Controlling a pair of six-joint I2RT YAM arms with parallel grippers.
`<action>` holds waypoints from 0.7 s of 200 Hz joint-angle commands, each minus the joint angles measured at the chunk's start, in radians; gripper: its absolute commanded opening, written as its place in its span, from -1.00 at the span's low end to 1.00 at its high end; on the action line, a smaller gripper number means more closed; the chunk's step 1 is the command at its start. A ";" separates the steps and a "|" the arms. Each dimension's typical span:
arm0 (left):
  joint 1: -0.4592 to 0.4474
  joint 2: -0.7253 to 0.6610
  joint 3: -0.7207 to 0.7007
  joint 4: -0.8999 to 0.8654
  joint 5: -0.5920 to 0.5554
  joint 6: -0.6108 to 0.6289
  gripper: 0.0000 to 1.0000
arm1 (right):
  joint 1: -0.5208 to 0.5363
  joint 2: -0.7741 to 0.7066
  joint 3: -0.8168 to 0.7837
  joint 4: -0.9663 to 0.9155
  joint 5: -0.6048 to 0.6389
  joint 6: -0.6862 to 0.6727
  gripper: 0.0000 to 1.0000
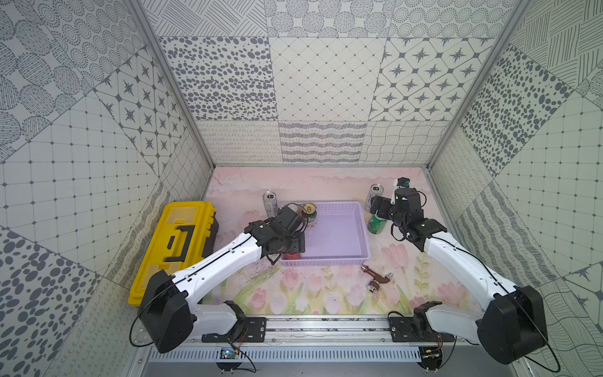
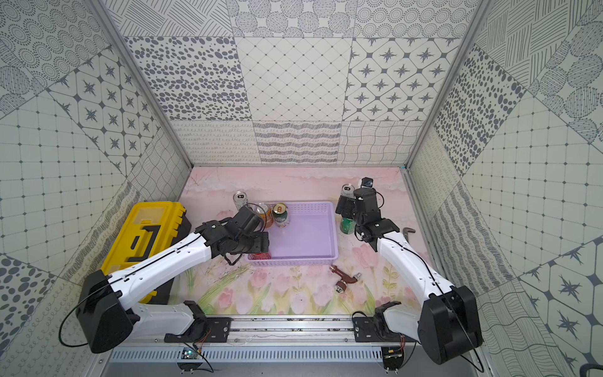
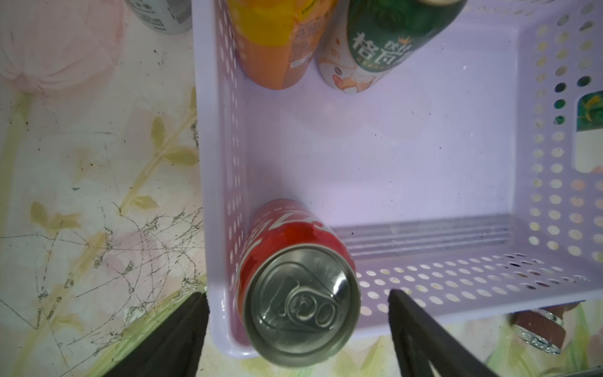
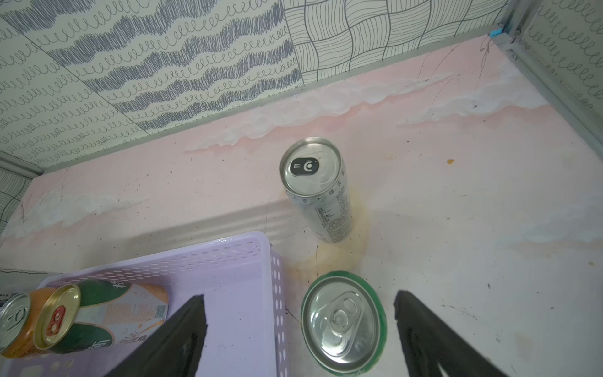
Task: Take out the drinks from the basket
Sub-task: Pick up the drink from the basket.
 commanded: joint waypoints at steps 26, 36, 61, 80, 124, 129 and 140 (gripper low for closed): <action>-0.019 0.077 0.040 -0.065 -0.035 0.031 0.71 | 0.002 0.003 -0.007 0.048 -0.005 -0.004 0.88; -0.020 0.096 0.047 -0.079 -0.039 0.034 0.70 | 0.002 0.001 -0.008 0.049 -0.002 -0.004 0.88; -0.022 0.120 0.049 -0.077 -0.031 0.037 0.60 | 0.001 0.000 -0.010 0.048 0.002 -0.004 0.88; -0.026 0.132 0.045 -0.076 -0.027 0.035 0.50 | 0.000 -0.001 -0.010 0.049 0.005 -0.002 0.88; -0.028 0.117 0.048 -0.069 -0.027 0.035 0.21 | 0.001 -0.001 -0.015 0.051 0.010 -0.001 0.88; -0.027 0.113 0.047 -0.067 -0.027 0.036 0.19 | 0.001 -0.001 -0.014 0.050 0.010 -0.001 0.88; -0.027 0.105 0.052 -0.062 -0.027 0.035 0.16 | 0.001 -0.001 -0.015 0.051 0.012 -0.001 0.88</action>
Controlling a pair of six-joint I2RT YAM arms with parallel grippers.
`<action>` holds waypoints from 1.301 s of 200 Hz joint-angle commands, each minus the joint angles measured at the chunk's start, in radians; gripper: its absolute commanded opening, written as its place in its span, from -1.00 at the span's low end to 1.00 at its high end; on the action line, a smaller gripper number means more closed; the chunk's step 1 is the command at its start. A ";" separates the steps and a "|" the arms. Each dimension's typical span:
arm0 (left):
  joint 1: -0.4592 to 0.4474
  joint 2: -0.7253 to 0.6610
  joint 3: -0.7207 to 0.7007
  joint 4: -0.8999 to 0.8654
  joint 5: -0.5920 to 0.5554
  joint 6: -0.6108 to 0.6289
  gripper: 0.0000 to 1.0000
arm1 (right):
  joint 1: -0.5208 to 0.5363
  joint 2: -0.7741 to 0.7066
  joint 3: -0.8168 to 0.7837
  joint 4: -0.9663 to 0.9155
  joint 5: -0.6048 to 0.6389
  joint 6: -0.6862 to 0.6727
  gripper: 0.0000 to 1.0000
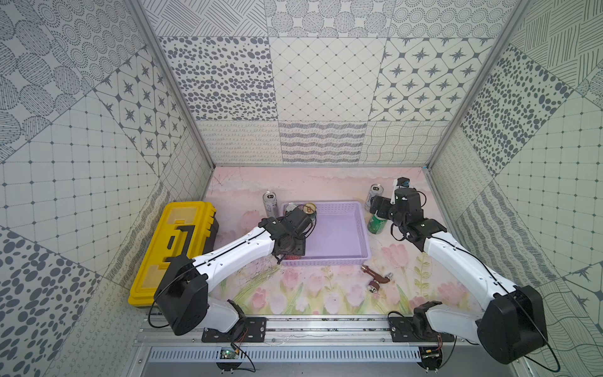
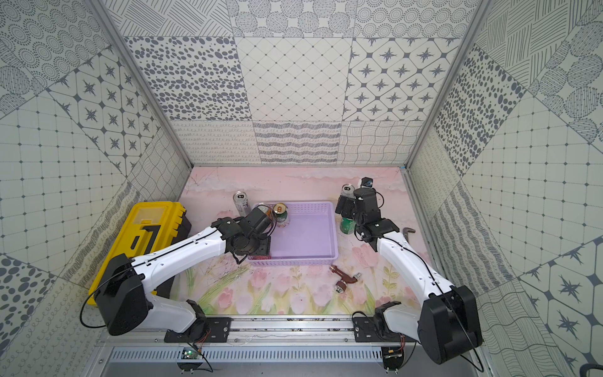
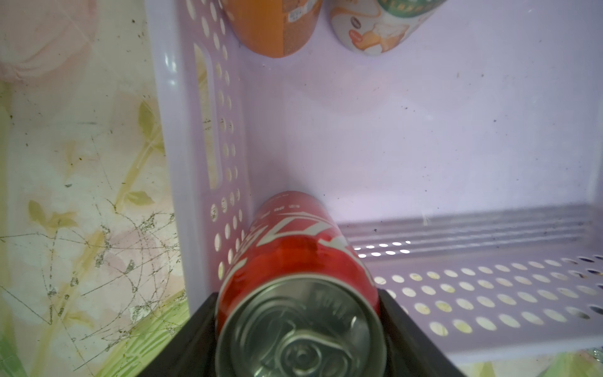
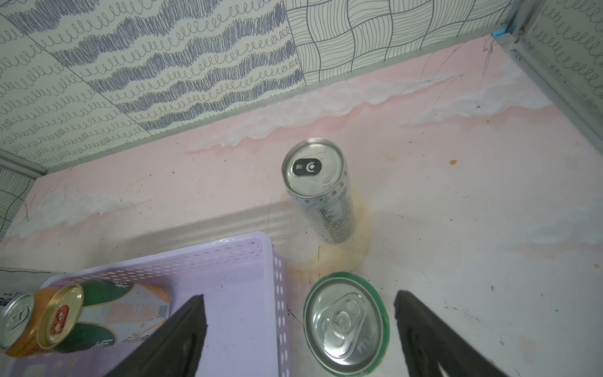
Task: Take out the drinks from the basket
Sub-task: Pick up the drink from the basket.
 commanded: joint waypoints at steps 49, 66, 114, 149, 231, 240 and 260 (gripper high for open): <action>-0.003 -0.085 0.119 -0.034 -0.043 0.035 0.16 | 0.001 -0.002 -0.015 0.047 0.014 -0.002 0.88; 0.002 -0.113 0.161 -0.039 -0.076 0.045 0.16 | 0.001 -0.006 -0.015 0.046 0.014 -0.001 0.88; 0.025 -0.209 0.216 -0.016 -0.204 0.064 0.16 | 0.001 -0.007 -0.018 0.047 0.014 -0.001 0.88; 0.034 -0.284 0.246 -0.028 -0.354 0.085 0.16 | 0.001 -0.008 -0.020 0.050 0.011 0.000 0.88; 0.200 -0.331 0.100 0.066 -0.349 -0.002 0.16 | 0.001 -0.002 -0.021 0.057 0.000 0.006 0.88; 0.212 -0.315 0.085 0.086 -0.338 -0.017 0.16 | 0.001 -0.002 -0.017 0.054 -0.002 0.006 0.88; 0.246 -0.267 0.061 0.122 -0.307 -0.038 0.15 | 0.001 -0.004 -0.015 0.052 -0.006 0.005 0.88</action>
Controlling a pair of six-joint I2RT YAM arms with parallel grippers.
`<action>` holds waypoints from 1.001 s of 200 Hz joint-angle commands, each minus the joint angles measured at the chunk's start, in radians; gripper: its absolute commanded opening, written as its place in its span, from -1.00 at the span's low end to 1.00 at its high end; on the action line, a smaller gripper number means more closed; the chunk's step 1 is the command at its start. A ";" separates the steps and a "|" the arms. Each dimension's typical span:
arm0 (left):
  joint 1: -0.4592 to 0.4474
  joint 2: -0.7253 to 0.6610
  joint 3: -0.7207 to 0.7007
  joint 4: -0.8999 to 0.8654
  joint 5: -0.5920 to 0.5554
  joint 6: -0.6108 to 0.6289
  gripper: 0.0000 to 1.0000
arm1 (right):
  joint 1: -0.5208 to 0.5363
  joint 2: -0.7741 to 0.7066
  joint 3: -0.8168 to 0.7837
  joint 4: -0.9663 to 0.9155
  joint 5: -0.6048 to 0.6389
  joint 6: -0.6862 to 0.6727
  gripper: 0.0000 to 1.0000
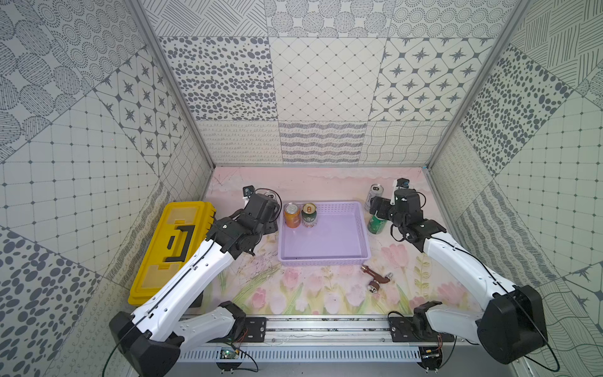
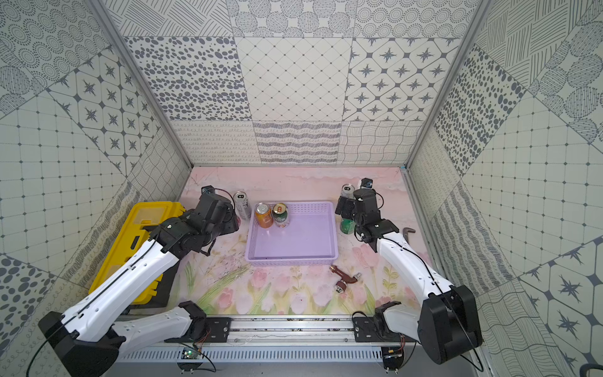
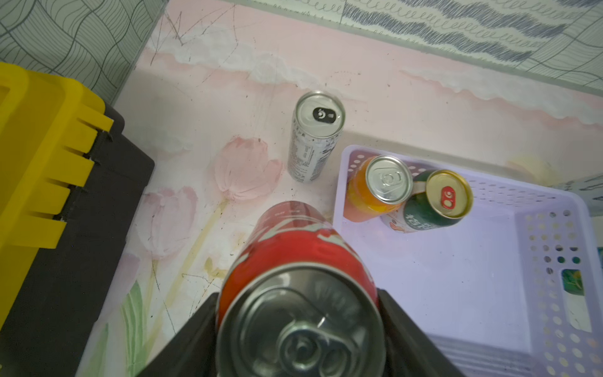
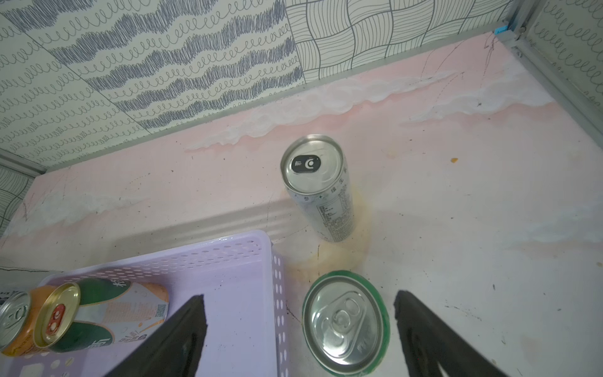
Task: Take out the drinks from the basket
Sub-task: Place the drink at the center of the board.
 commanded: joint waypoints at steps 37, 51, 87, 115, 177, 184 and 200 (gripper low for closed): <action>0.125 0.175 -0.041 0.224 0.077 -0.083 0.13 | 0.001 -0.006 -0.006 0.042 -0.005 0.006 0.88; 0.140 0.222 -0.036 0.241 0.113 -0.095 0.13 | 0.001 -0.006 -0.007 0.042 -0.005 0.006 0.88; 0.151 0.330 -0.005 0.249 0.138 -0.111 0.12 | 0.001 -0.012 -0.006 0.042 -0.004 0.006 0.88; 0.166 0.370 -0.003 0.258 0.145 -0.117 0.12 | 0.002 -0.015 -0.009 0.042 -0.005 0.004 0.88; 0.179 0.437 -0.014 0.251 0.147 -0.141 0.20 | -0.001 -0.003 -0.008 0.045 -0.008 0.007 0.88; 0.180 0.440 -0.015 0.249 0.147 -0.146 0.25 | 0.000 -0.002 -0.008 0.044 -0.009 0.006 0.88; 0.181 0.444 -0.015 0.247 0.148 -0.148 0.41 | -0.001 -0.001 -0.009 0.044 -0.010 0.006 0.88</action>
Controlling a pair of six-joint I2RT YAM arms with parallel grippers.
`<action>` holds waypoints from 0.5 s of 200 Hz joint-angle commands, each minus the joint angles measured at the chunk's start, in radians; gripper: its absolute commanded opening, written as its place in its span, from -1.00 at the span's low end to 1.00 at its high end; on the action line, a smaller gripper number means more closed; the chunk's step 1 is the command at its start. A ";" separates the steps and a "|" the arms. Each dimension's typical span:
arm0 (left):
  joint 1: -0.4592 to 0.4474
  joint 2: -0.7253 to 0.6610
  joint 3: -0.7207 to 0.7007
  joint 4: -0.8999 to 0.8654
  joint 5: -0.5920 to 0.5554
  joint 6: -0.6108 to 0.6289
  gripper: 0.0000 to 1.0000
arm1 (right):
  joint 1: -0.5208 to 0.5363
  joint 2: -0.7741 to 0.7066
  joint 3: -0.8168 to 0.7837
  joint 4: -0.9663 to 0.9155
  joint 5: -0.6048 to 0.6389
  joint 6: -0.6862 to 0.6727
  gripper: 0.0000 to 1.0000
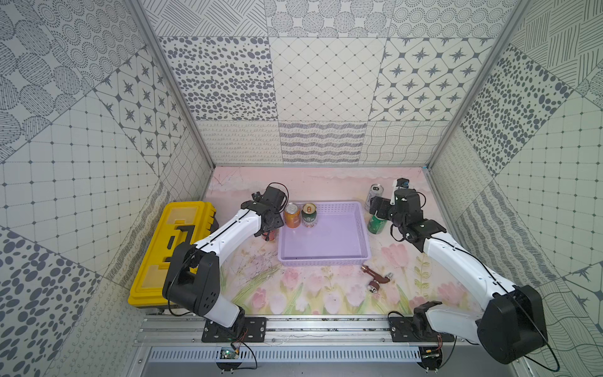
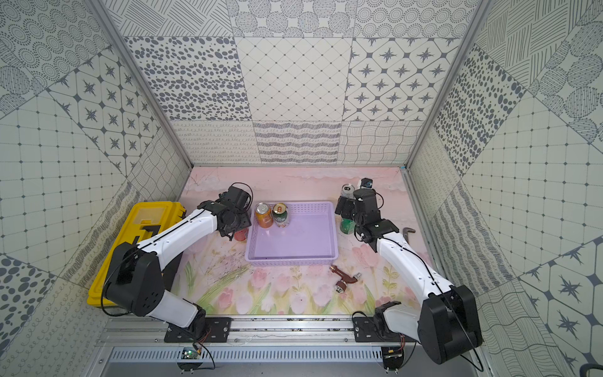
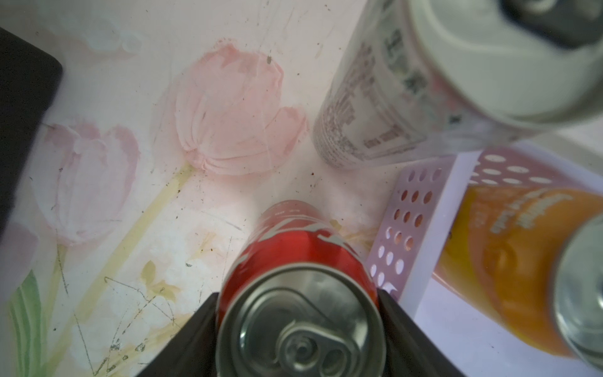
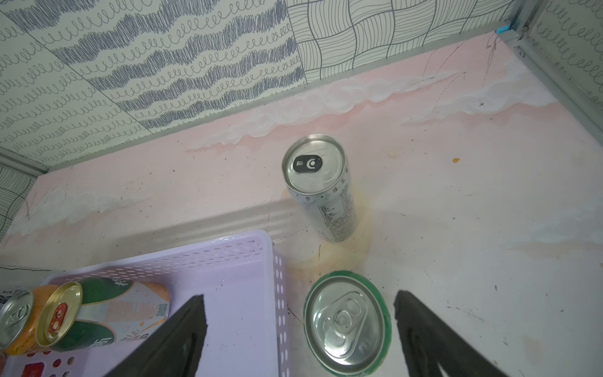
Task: Take out the drinks from the basket
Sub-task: Place the drink at the center of the board.
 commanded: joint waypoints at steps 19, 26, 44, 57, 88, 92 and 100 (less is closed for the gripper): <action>0.008 0.004 -0.003 0.071 -0.009 -0.038 0.66 | 0.000 0.001 -0.009 0.043 -0.004 0.007 0.88; 0.008 0.000 -0.008 0.073 -0.009 -0.039 0.73 | 0.000 0.001 -0.009 0.043 -0.003 0.007 0.88; 0.008 -0.013 -0.013 0.077 -0.009 -0.038 0.81 | 0.000 0.003 -0.007 0.042 -0.002 0.009 0.90; 0.008 -0.025 -0.011 0.072 -0.009 -0.040 0.86 | 0.000 0.004 -0.006 0.043 -0.007 0.010 0.90; 0.008 -0.080 0.003 0.056 0.031 -0.054 1.00 | -0.007 0.003 -0.008 0.049 -0.029 0.007 0.91; 0.008 -0.088 0.006 0.054 0.043 -0.056 1.00 | -0.006 0.003 -0.008 0.052 -0.036 0.006 0.90; 0.007 -0.107 0.012 0.049 0.064 -0.063 1.00 | -0.006 0.001 -0.011 0.060 -0.052 0.001 0.91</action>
